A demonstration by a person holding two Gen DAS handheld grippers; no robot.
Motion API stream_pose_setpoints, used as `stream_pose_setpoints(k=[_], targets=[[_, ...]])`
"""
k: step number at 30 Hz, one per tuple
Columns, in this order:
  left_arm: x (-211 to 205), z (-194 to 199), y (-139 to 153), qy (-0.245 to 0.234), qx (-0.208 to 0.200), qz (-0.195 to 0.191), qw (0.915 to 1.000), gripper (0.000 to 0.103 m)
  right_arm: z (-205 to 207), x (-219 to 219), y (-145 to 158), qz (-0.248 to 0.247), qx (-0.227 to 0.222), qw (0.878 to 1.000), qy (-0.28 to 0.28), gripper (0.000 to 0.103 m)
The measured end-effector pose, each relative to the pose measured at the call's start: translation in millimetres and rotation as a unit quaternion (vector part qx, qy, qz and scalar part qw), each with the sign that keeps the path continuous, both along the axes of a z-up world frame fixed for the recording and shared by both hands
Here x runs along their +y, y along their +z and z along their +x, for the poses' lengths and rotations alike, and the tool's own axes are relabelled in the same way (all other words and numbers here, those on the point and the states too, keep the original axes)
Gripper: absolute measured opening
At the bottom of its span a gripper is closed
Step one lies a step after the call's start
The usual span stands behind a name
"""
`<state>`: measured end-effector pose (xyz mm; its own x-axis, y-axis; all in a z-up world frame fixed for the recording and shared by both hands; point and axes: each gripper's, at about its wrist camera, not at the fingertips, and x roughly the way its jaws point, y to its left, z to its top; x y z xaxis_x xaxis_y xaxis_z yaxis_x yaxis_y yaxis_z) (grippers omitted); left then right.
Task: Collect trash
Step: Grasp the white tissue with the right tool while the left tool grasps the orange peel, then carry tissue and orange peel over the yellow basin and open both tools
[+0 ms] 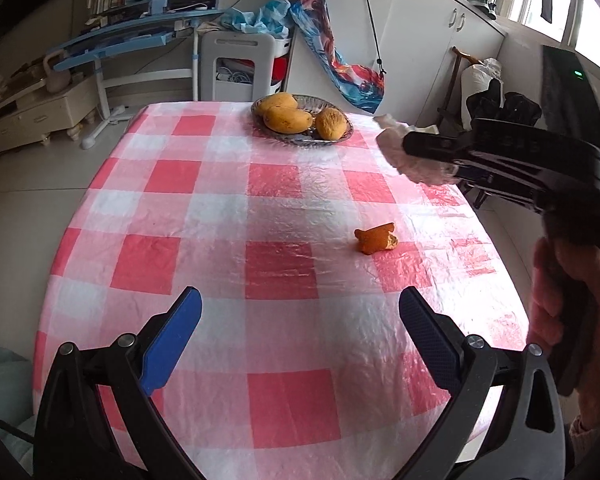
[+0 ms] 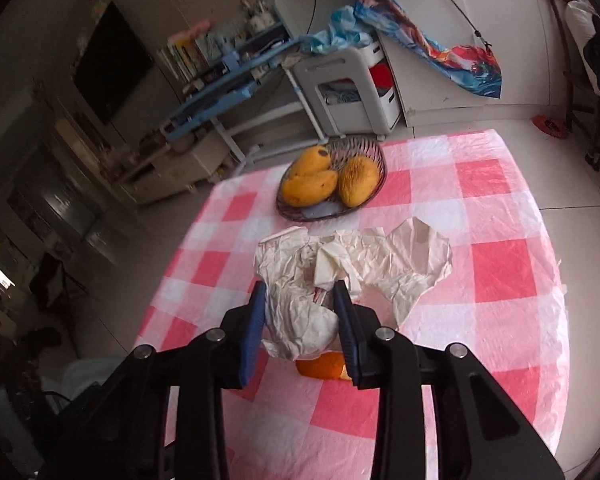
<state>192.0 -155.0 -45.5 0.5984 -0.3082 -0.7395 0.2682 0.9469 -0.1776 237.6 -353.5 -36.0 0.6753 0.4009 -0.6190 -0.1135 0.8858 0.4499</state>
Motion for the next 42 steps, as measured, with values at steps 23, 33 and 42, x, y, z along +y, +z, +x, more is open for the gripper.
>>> stream_pose_setpoints(k=[23,33,42], targets=[[-72.7,51.1,-36.5,-0.060,0.039,0.009,0.9974,0.026,-50.4,-52.4,9.1,0.128,-0.060,0.989,-0.049,0.035],[15.3,-39.9,13.8,-0.030,0.012,0.000,0.9995,0.026,-89.9,-0.4,4.9,0.106,-0.033,0.993,0.034,0.035],[83.0,-123.2,21.8,0.002,0.008,0.026,0.9996,0.026,-196.6,82.5,-31.8,0.058,0.025,0.991,0.117,0.036]])
